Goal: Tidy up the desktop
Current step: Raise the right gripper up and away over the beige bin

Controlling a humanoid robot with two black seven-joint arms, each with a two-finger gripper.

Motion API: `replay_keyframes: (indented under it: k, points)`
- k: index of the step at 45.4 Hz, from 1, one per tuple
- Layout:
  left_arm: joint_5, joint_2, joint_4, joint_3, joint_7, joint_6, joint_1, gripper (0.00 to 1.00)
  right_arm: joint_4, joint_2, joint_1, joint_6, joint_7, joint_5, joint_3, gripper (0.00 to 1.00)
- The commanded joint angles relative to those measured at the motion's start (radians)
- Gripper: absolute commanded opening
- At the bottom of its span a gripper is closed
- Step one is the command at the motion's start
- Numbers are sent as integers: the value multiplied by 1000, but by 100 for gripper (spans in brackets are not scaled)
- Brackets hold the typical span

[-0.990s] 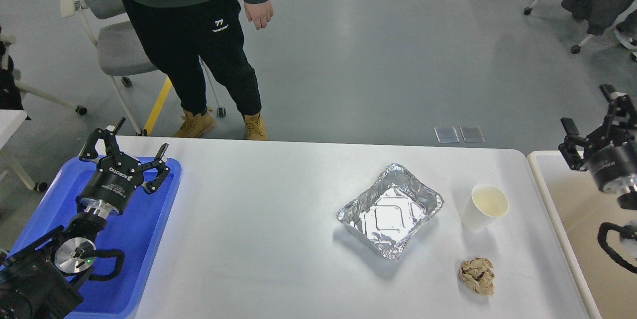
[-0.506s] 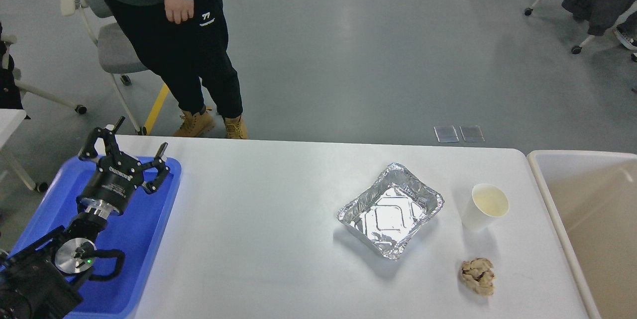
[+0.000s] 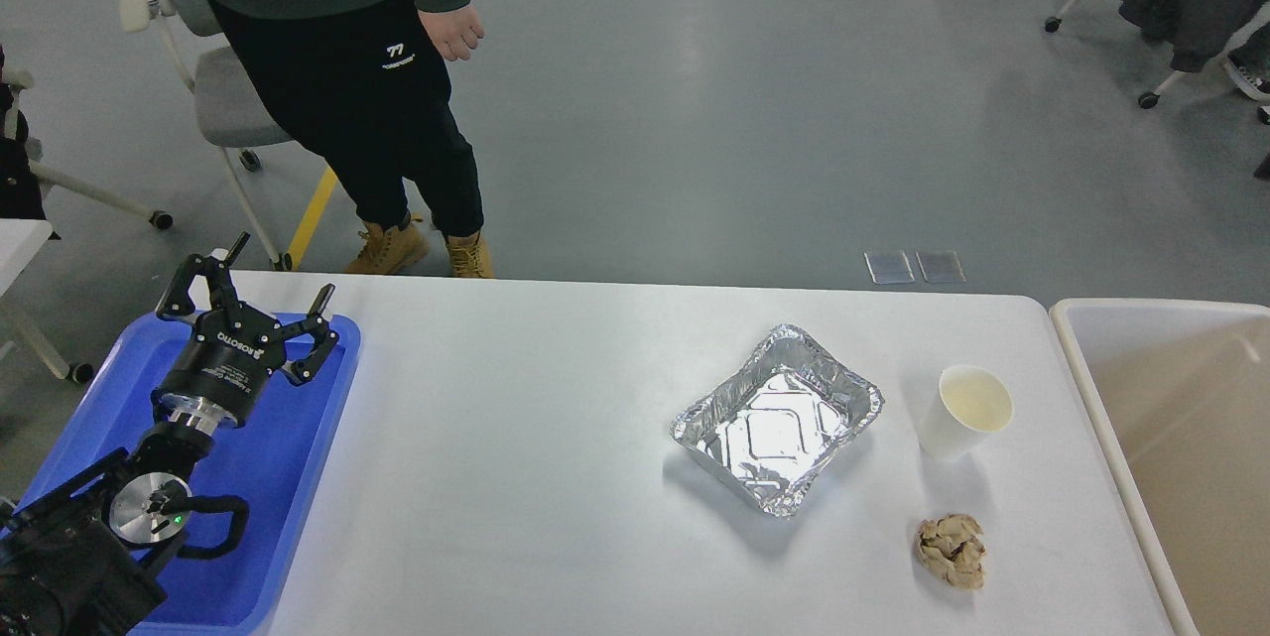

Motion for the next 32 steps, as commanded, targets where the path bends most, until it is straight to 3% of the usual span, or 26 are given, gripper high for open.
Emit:
replay_keyframes:
  k: [1, 11, 24, 32]
  points:
    - [0, 0, 1, 0, 0, 0, 0, 99, -29, 42, 69, 87, -17, -277, -46, 100]
    - [0, 0, 1, 0, 0, 0, 0, 99, -55, 123, 268, 149, -17, -332, -208, 100]
    - [0, 0, 1, 0, 0, 0, 0, 99, -140, 410, 645, 143, -10, -191, -752, 100]
    - [0, 0, 1, 0, 0, 0, 0, 99, -134, 559, 756, 146, -5, -170, -911, 100]
